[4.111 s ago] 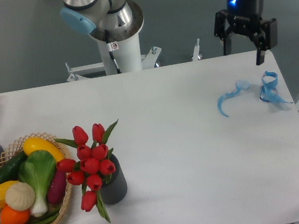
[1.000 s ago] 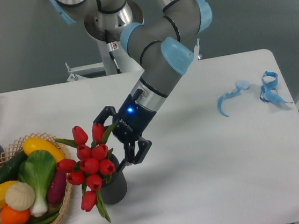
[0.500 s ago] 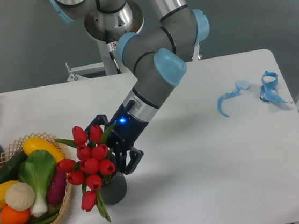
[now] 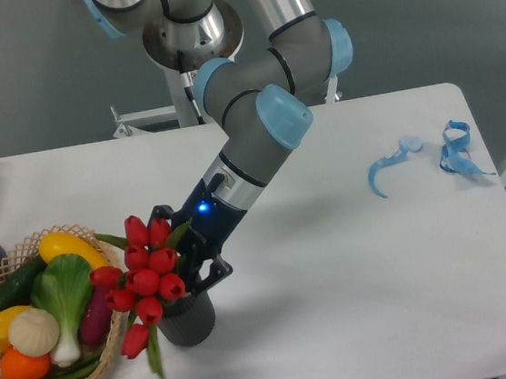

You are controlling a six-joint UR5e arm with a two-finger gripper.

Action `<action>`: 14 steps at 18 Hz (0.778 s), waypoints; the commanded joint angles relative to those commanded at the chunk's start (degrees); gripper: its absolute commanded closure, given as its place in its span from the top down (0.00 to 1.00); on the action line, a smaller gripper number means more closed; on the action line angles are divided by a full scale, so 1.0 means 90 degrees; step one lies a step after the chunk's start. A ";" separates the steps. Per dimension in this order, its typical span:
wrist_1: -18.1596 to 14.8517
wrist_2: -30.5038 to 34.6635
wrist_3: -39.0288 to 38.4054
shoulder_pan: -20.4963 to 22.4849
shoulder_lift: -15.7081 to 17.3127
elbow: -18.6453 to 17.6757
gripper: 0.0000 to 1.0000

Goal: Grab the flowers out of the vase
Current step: 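Lower the gripper around the tulip stems and close on them, then lift the tulips up out of the vase and carry them away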

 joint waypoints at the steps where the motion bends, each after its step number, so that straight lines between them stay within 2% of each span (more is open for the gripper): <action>1: 0.0000 0.0000 -0.0010 0.0010 0.0019 -0.0010 0.44; 7: 0.0000 -0.0282 -0.0165 0.0136 0.0107 0.0010 0.44; 14: -0.0010 -0.0654 -0.1161 0.0322 0.0673 0.0321 0.44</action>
